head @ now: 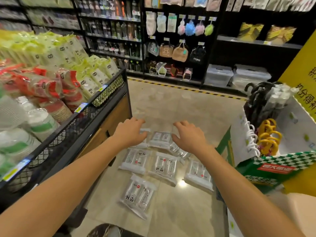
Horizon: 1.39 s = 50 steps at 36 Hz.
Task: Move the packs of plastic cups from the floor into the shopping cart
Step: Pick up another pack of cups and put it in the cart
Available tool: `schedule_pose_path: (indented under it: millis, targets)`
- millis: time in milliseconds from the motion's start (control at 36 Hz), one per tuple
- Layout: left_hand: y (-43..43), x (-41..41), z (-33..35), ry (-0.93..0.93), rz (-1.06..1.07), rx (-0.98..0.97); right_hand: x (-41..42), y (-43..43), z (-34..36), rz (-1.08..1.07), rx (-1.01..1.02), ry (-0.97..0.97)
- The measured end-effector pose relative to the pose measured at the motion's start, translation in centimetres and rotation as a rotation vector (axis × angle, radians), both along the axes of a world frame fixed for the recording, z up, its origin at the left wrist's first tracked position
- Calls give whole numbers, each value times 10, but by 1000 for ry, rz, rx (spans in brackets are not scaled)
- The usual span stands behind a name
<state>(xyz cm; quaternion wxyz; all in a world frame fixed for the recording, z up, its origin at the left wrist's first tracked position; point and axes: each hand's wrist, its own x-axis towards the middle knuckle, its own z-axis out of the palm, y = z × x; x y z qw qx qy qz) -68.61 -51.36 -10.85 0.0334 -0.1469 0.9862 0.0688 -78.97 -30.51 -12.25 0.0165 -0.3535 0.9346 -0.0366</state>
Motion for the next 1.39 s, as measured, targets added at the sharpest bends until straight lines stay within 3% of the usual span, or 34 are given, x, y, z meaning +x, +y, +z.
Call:
schedule_pose_path:
  millis: [306,611,833,1111,1250,1389]
  targets:
    - [-133,-75,-110,-56,-118,113,-49,-104,-99,-234,-93,-139]
    - [-206,-130,-266,-165,-167,241,-69,-160,-259,-446,-166,-304]
    - [-224,-129,-438,-263,-100,327,-58,-174,-436,-507,-148,-472]
    - [-239,-92,-706,-414,-59,416,-9,-171,-711,-579,-86,-706]
    - [-245,-64,-839,-484,18,478,14,-170,-837,-629,-122,-808]
    - [-234,-45,-920,-525,68,535,33,-168,-924,-694,-238,-831]
